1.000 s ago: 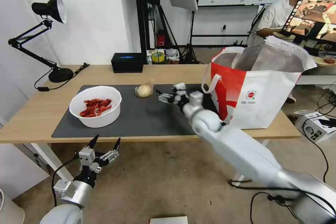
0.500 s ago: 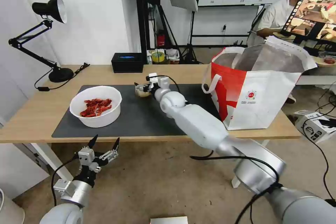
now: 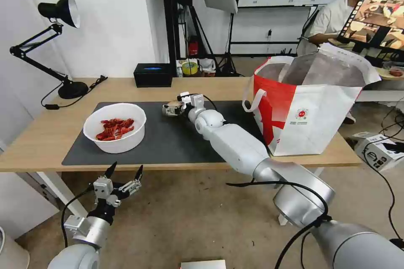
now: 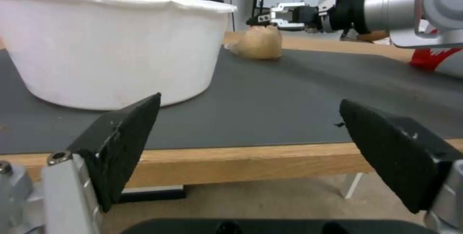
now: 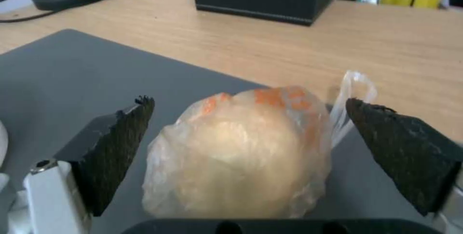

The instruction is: Pick up the trash from the table and place it into the takeout bag.

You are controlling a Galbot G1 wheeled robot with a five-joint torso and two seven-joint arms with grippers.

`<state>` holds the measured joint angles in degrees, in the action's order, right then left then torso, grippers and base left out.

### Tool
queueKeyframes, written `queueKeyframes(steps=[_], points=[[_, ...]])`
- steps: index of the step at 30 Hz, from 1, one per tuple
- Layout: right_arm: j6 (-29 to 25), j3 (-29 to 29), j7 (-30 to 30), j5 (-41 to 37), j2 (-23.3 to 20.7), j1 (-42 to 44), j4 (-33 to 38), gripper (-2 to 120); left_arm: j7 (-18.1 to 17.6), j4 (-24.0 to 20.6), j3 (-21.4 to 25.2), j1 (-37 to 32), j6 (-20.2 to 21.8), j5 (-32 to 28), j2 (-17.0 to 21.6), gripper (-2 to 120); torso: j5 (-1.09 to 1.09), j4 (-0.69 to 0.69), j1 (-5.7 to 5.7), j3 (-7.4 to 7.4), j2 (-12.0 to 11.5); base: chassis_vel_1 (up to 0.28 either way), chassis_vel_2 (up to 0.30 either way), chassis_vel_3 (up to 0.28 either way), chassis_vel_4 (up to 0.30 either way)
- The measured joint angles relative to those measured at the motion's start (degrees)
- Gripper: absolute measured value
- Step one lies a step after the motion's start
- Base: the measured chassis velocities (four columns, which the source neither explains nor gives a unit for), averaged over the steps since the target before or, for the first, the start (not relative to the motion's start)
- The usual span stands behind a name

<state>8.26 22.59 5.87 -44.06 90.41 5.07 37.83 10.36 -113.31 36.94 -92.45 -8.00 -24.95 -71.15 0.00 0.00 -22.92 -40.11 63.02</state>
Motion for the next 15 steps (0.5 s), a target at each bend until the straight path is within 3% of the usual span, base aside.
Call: queueKeyframes(steps=[9, 15], points=[[-3.1, 1.29, 8.59, 3.15, -0.09, -1.72, -4.81, 100, 0.02, -0.53, 0.16, -0.13, -0.06, -0.02, 0.11, 100, 0.0, 0.0, 0.0, 0.0, 0.0, 0.0, 0.0, 0.0, 0.0], [-3.54, 3.36, 9.56, 4.05, -0.06, -2.65, -5.0, 100, 0.02, -0.63, 0.11, -0.17, -0.08, -0.03, -0.03, 100, 0.0, 0.0, 0.0, 0.0, 0.0, 0.0, 0.0, 0.0, 0.0]])
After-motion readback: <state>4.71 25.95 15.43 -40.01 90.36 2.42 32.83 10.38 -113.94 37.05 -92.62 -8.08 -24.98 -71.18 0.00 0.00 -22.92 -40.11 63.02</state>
